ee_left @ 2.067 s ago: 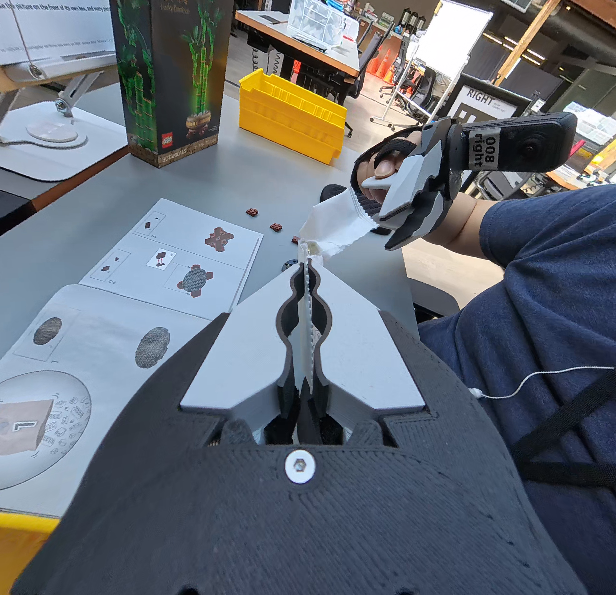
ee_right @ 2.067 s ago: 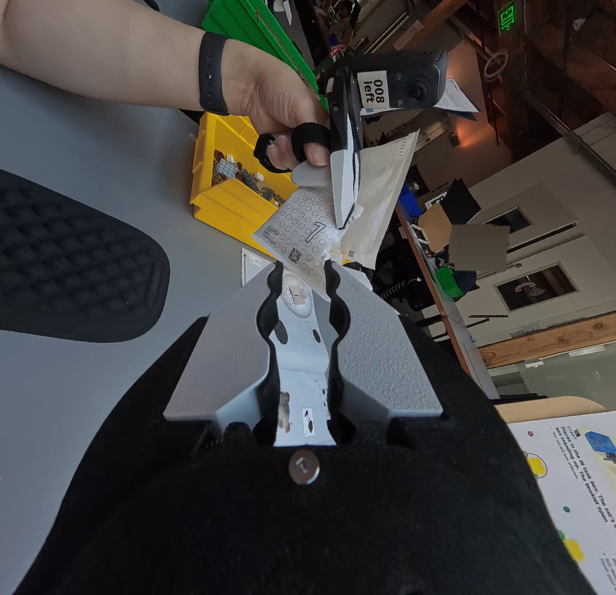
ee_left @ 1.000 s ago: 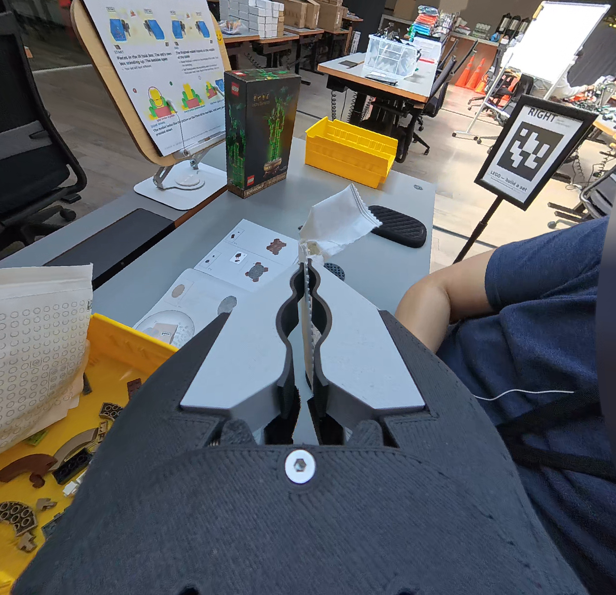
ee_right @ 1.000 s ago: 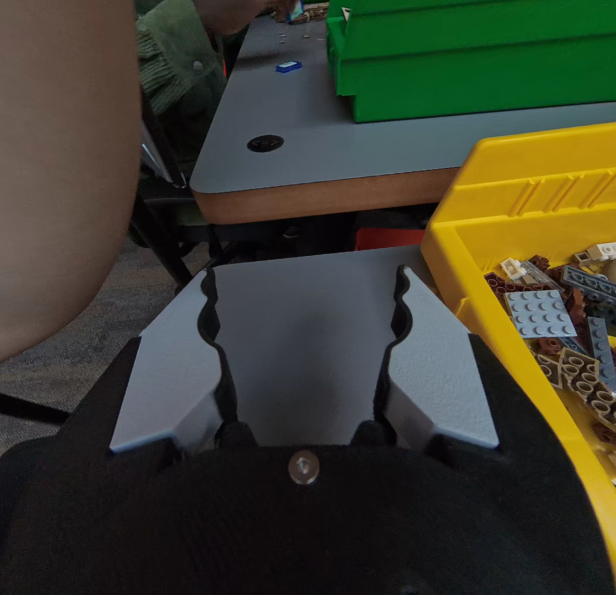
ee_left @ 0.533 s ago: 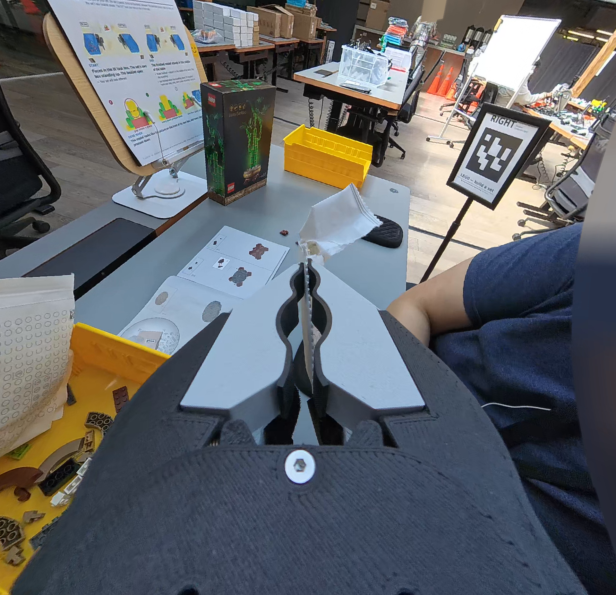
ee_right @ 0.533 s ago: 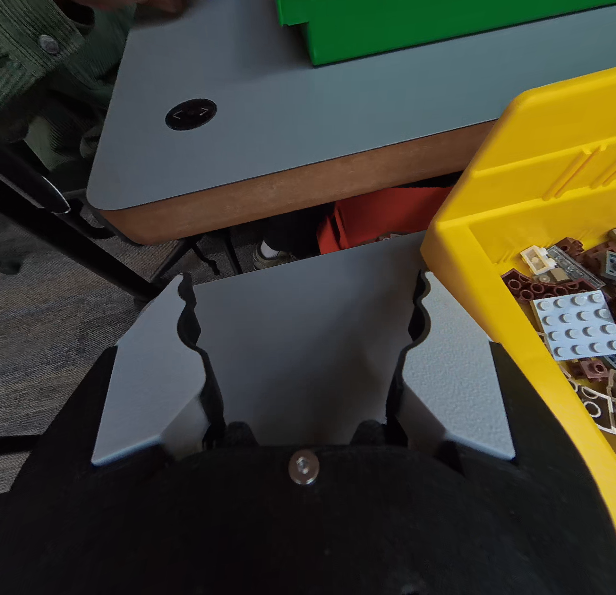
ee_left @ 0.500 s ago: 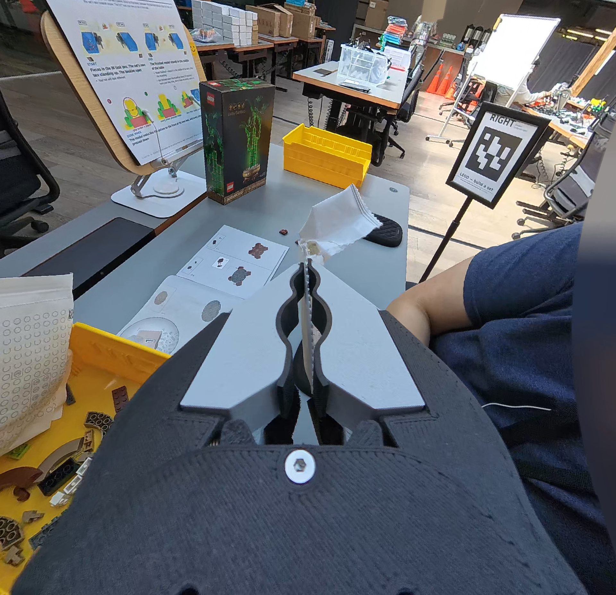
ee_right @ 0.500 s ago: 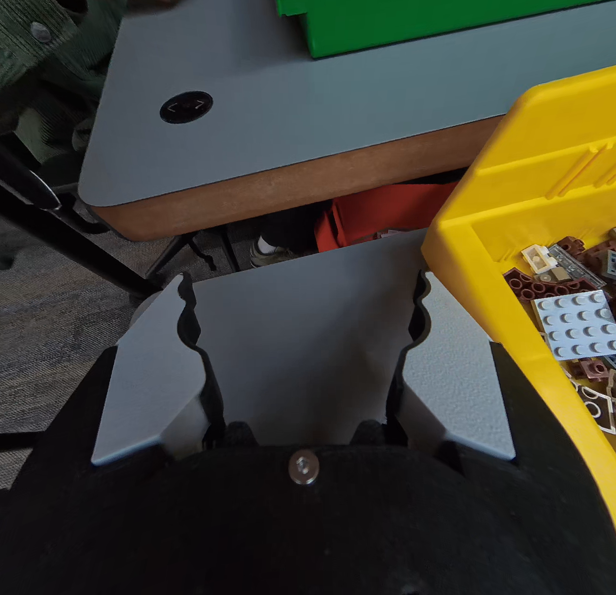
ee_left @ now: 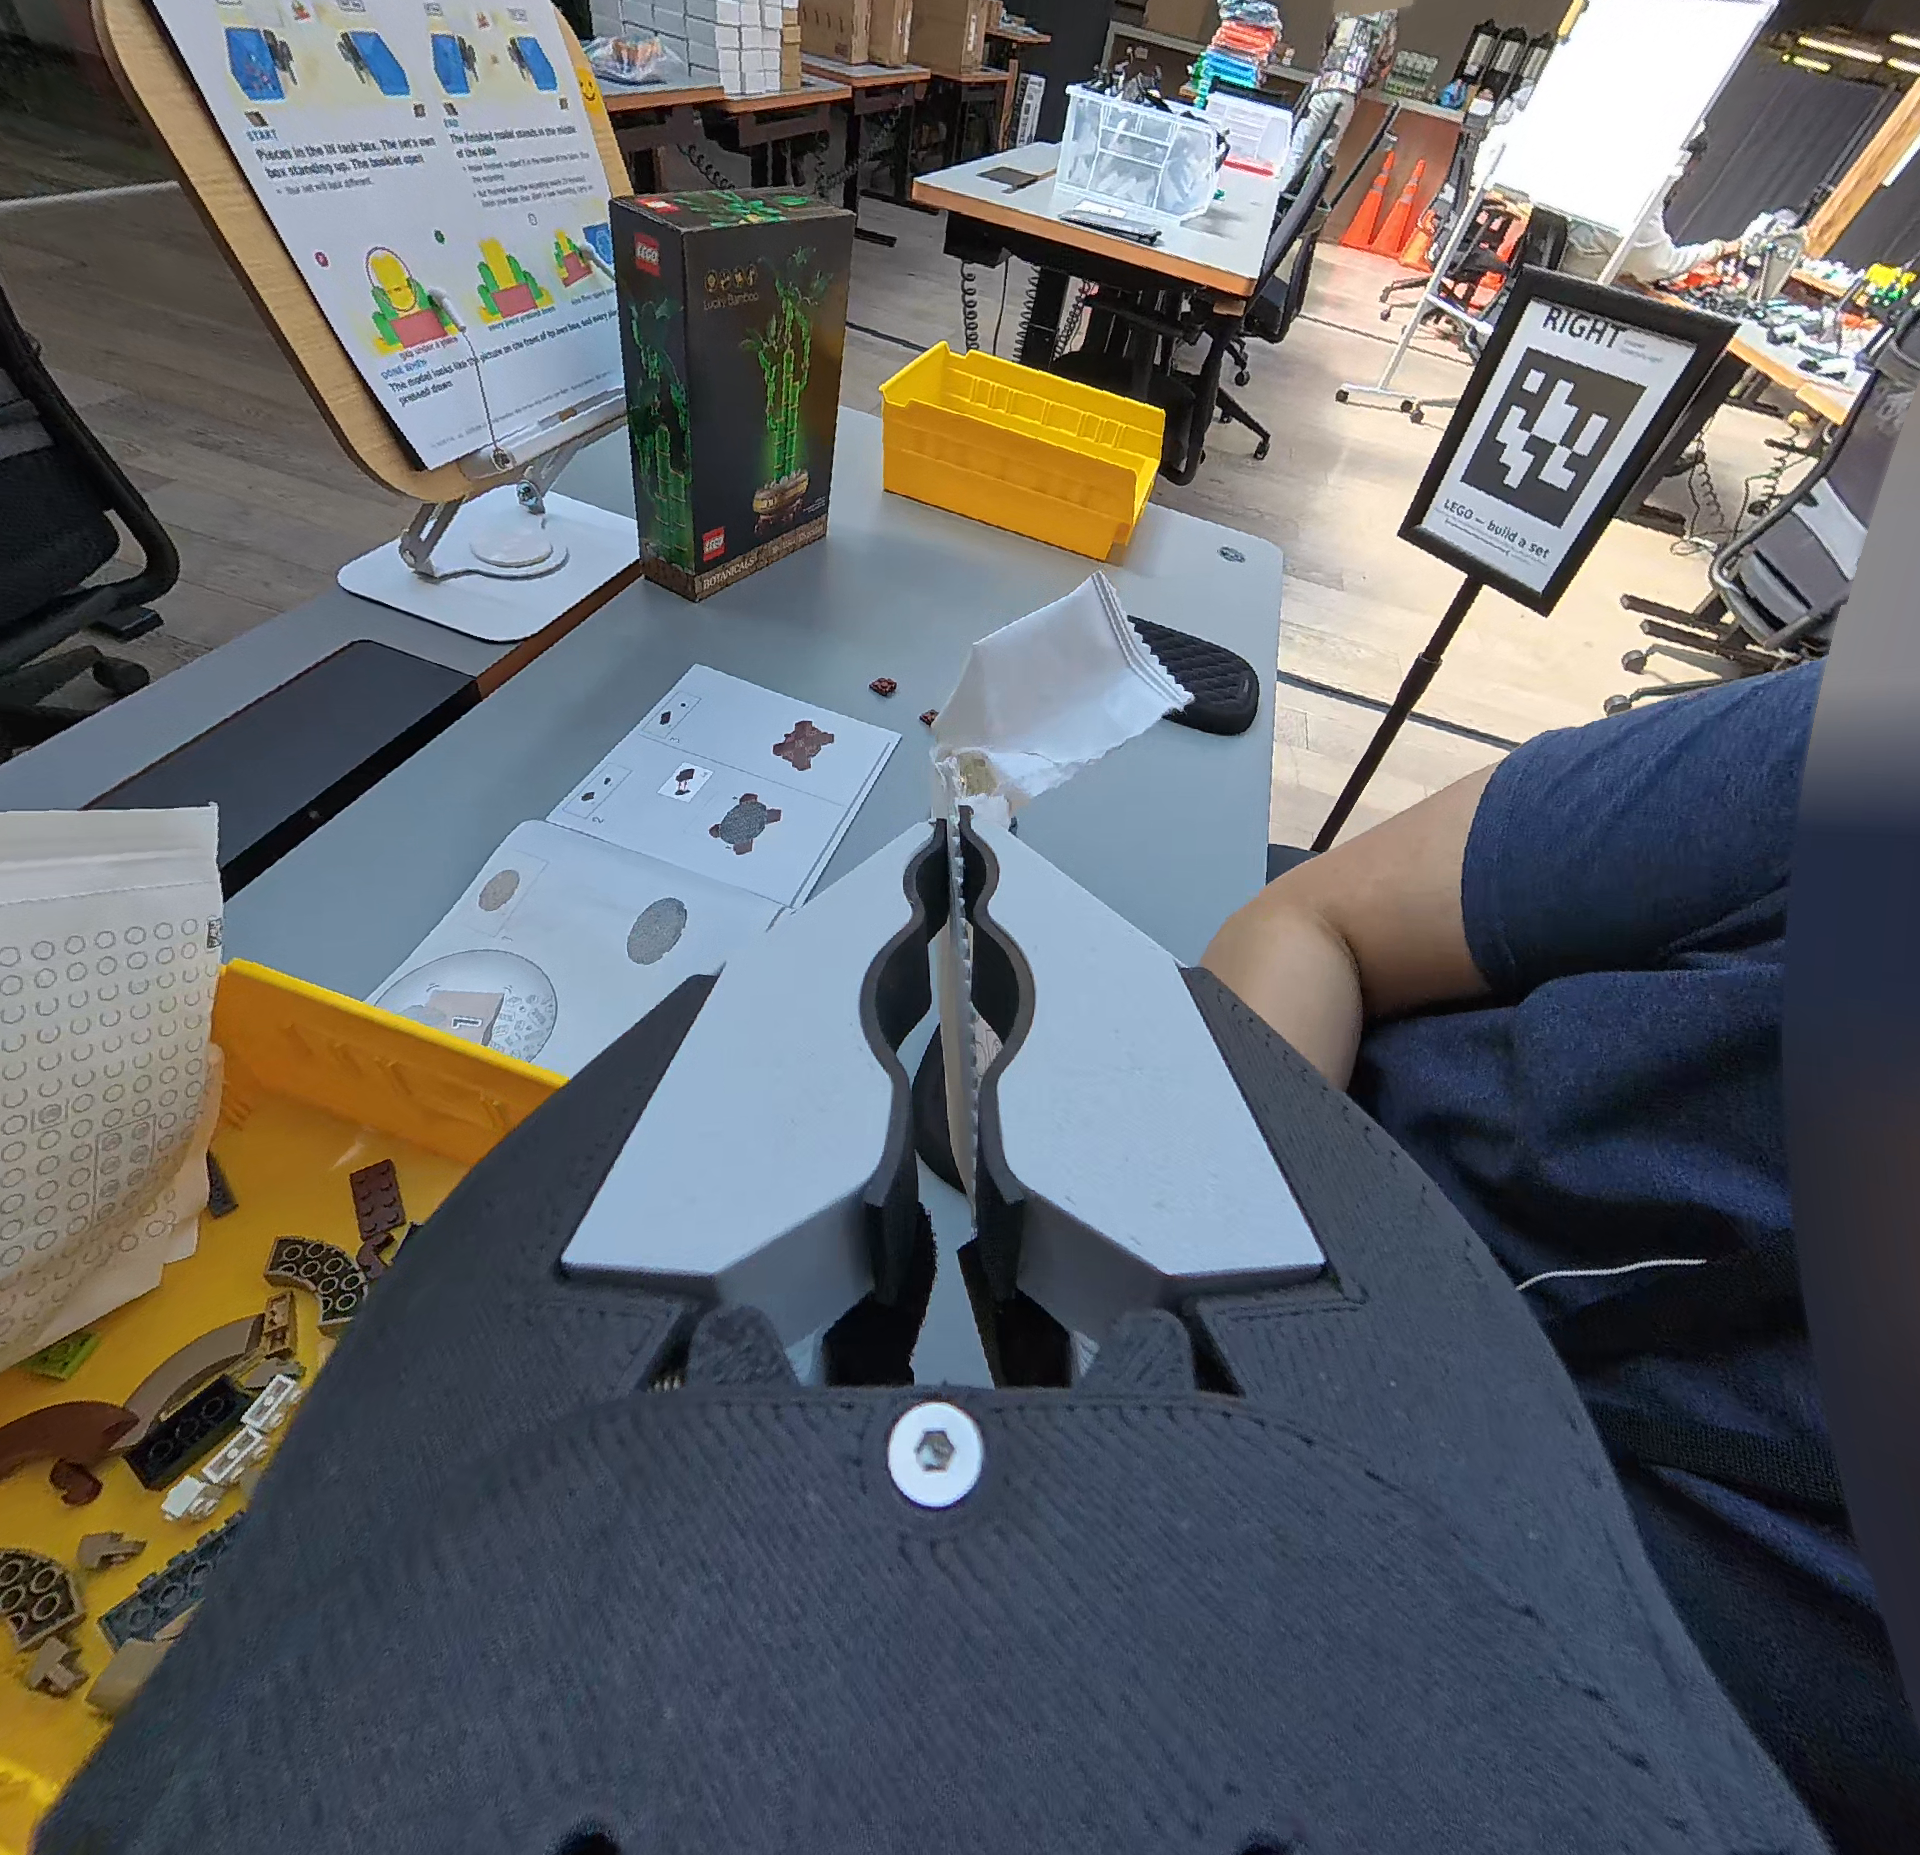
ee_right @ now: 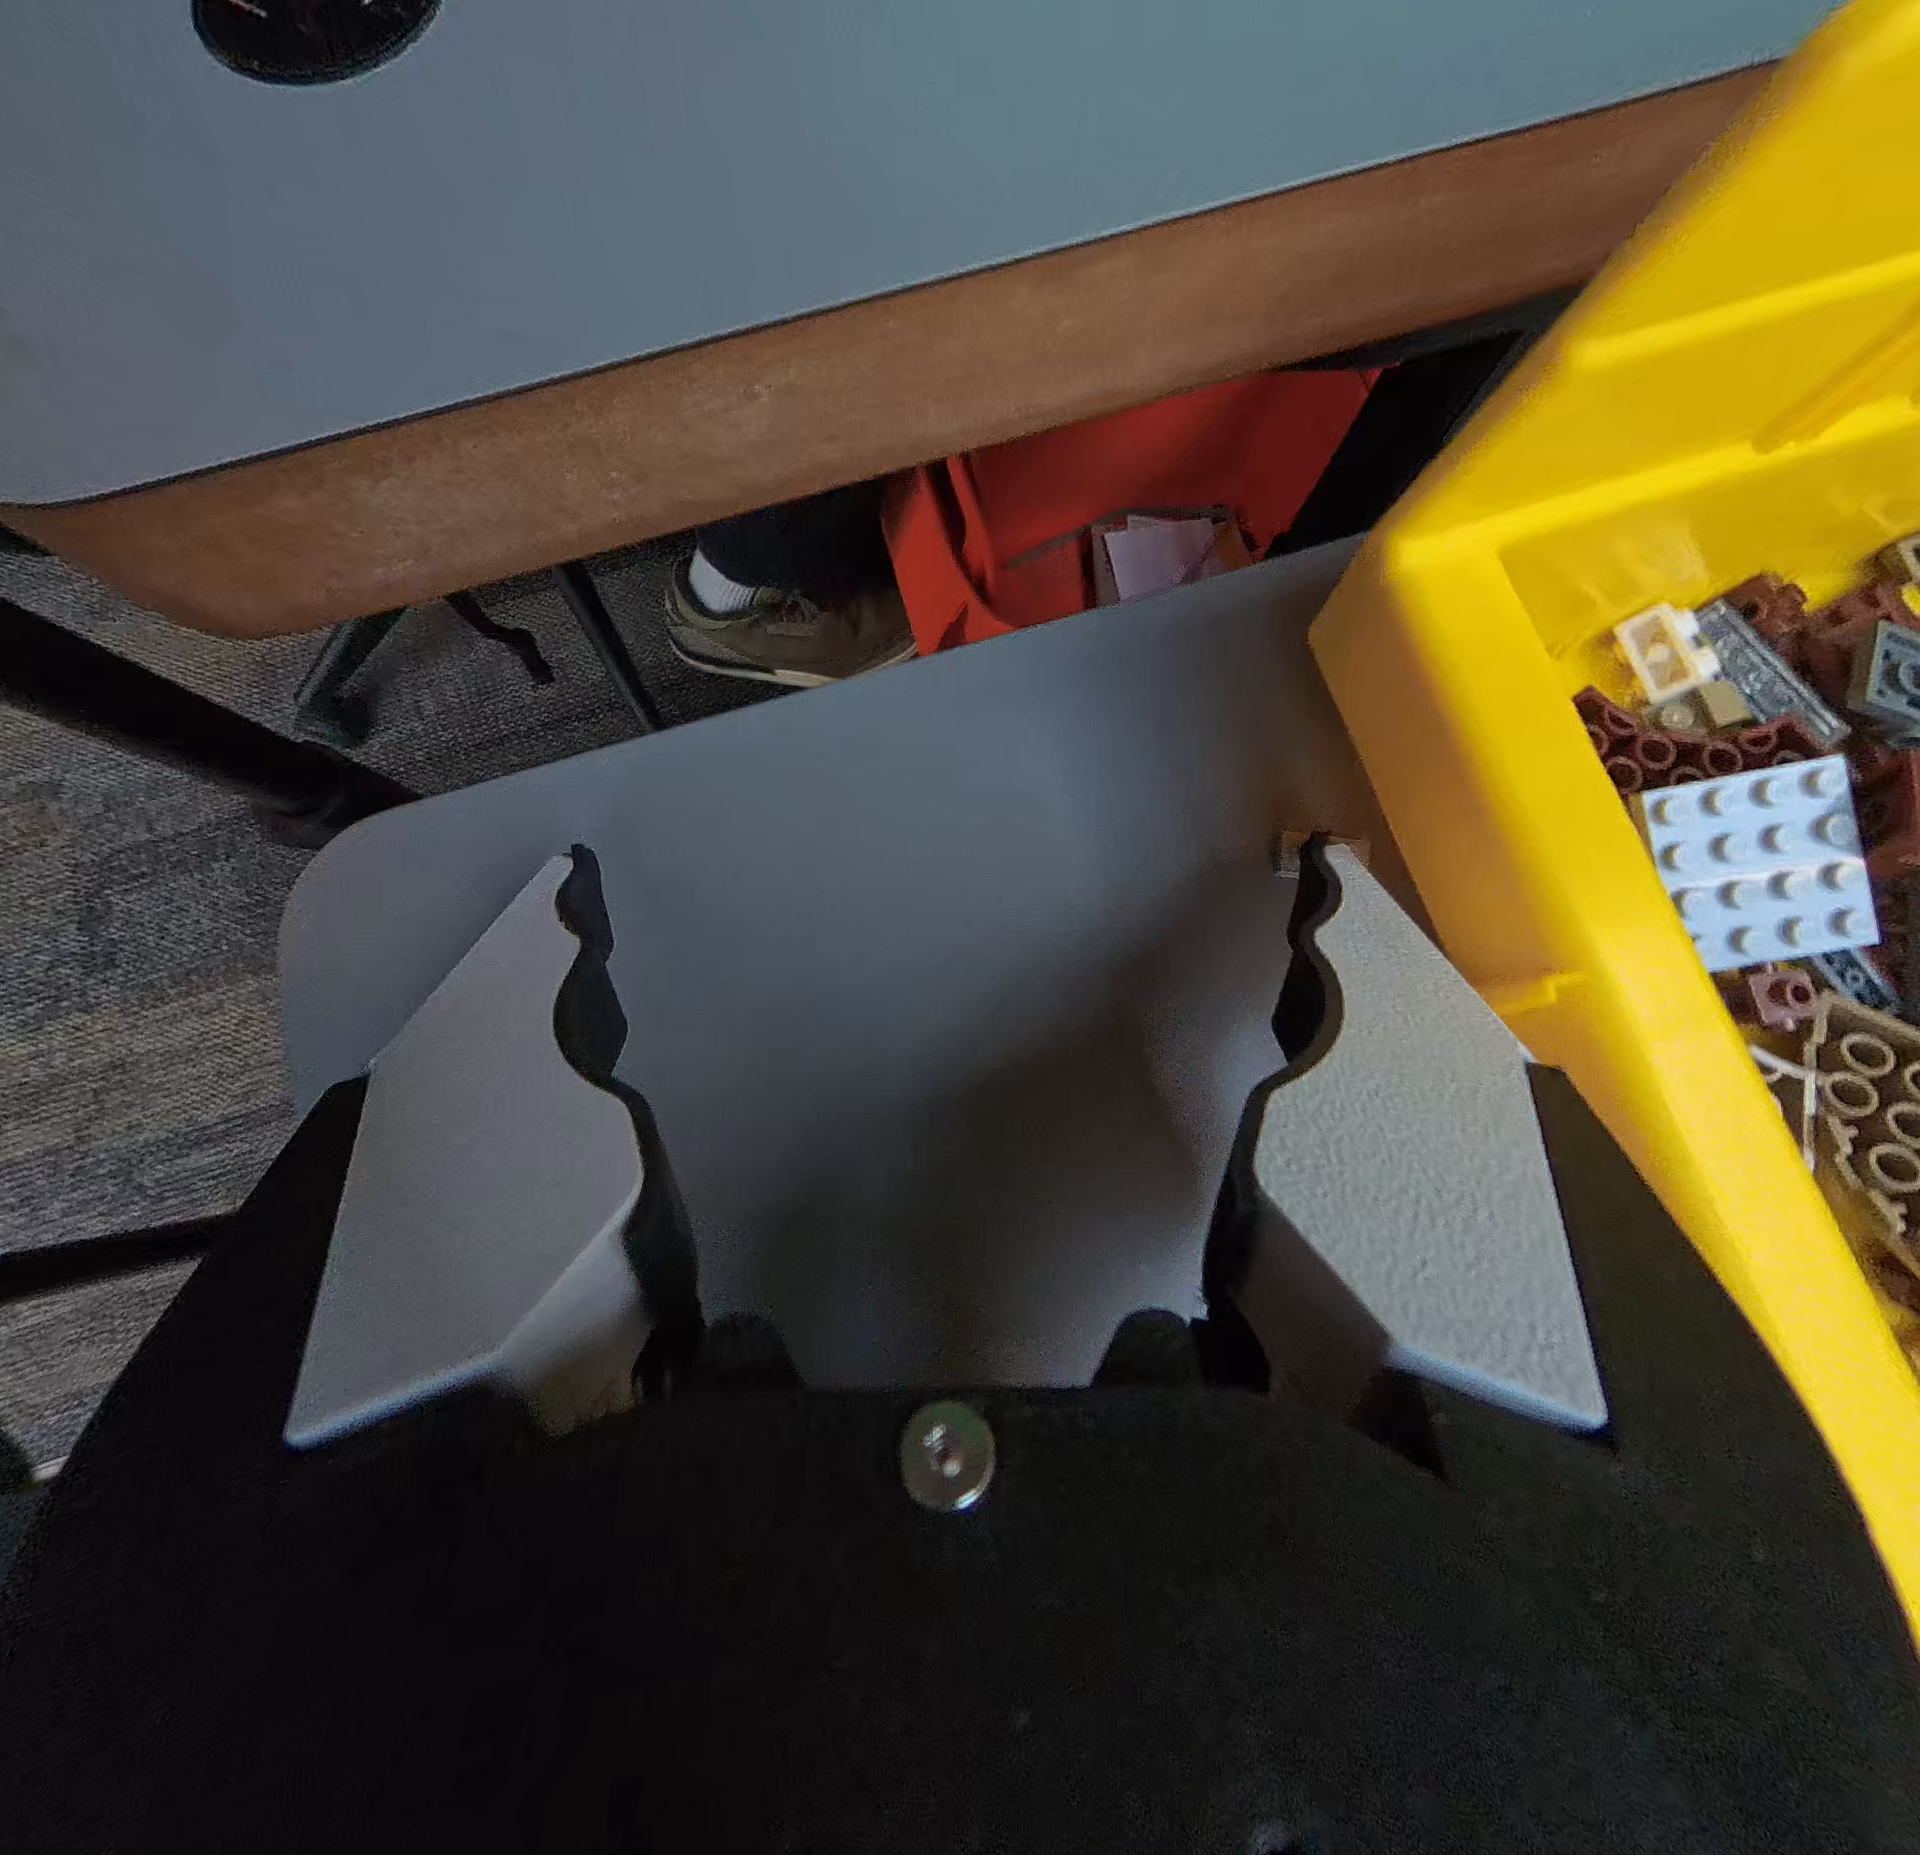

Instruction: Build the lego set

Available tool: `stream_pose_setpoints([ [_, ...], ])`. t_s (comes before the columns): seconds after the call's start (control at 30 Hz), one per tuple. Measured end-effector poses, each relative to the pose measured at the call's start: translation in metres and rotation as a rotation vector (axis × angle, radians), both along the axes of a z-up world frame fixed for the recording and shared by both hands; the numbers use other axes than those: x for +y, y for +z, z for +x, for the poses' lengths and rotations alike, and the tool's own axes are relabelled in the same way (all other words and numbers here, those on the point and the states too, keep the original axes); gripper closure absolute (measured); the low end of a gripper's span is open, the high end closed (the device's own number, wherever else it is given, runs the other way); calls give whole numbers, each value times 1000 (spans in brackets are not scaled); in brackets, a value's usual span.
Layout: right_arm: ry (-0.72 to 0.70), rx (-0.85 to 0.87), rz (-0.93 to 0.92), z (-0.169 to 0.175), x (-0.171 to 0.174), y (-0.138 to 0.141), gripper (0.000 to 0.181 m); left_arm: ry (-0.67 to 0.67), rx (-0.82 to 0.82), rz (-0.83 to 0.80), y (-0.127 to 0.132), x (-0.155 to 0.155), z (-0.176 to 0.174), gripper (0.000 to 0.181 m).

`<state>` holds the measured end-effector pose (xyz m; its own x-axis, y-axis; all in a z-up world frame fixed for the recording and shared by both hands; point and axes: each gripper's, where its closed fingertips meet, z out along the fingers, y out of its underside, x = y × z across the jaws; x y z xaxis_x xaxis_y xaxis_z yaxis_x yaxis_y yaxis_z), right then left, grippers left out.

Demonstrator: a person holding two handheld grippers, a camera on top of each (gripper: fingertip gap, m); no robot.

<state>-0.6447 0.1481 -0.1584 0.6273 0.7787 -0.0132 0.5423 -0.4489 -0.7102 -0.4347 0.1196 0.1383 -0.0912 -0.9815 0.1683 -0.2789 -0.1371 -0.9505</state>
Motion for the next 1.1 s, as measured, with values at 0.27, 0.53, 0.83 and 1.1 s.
stream_pose_setpoints([
  [0.27,249,39,-79,47,-55,28,79,2,1,-5,-4,1,-4,181],
  [0.53,521,-326,111,68,-26,18,122,4,23,-8,-7,1,-1,181],
  [0.83,991,-694,349,77,-4,16,159,22,6,52,8,-1,-12,181],
  [1.1,1149,-897,229,79,4,1,162,29,9,78,24,-2,-14,181],
])
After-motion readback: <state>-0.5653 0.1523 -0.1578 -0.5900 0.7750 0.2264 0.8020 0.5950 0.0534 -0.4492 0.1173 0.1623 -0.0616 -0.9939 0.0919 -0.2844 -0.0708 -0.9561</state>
